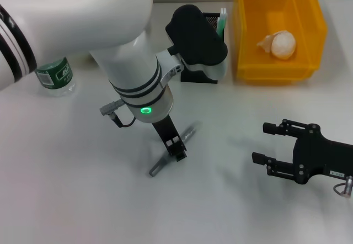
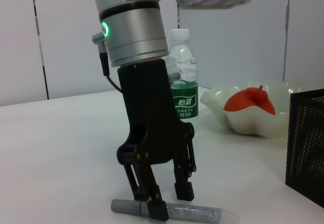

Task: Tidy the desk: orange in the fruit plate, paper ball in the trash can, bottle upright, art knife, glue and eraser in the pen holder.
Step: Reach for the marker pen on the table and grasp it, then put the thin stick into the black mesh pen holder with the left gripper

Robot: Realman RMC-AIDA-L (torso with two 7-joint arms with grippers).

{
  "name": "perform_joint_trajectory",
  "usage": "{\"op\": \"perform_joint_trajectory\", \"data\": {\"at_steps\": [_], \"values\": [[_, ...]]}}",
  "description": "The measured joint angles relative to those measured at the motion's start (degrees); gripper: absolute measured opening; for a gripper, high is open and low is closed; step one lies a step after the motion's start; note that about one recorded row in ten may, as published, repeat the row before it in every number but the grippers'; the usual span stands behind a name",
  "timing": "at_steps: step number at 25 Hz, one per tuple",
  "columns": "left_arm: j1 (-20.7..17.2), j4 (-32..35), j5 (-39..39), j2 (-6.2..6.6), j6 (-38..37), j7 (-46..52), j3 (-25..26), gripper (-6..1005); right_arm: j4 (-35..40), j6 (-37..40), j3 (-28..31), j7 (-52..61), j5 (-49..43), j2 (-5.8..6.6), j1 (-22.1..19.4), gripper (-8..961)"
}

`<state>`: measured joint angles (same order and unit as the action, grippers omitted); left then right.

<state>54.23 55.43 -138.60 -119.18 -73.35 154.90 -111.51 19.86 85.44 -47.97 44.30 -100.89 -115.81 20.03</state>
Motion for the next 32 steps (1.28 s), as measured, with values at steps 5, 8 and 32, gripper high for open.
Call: {"op": "perform_joint_trajectory", "data": {"at_steps": [5,8,32], "values": [[0.12,0.00,0.00,0.00,0.32,-0.61,-1.55,496,0.00,0.00,0.07,0.01,0.00,-0.03,0.01,683],[0.11,0.08,0.00,0.00,0.44,-1.09,-2.00,384,0.00,0.01,0.07,0.02,0.00,-0.03,0.00,683],[-2.56,5.93,-0.55,-0.01,0.85,-4.77,0.98,155,0.09,0.78,0.16,0.50,0.23,-0.04,-0.09,681]]}}
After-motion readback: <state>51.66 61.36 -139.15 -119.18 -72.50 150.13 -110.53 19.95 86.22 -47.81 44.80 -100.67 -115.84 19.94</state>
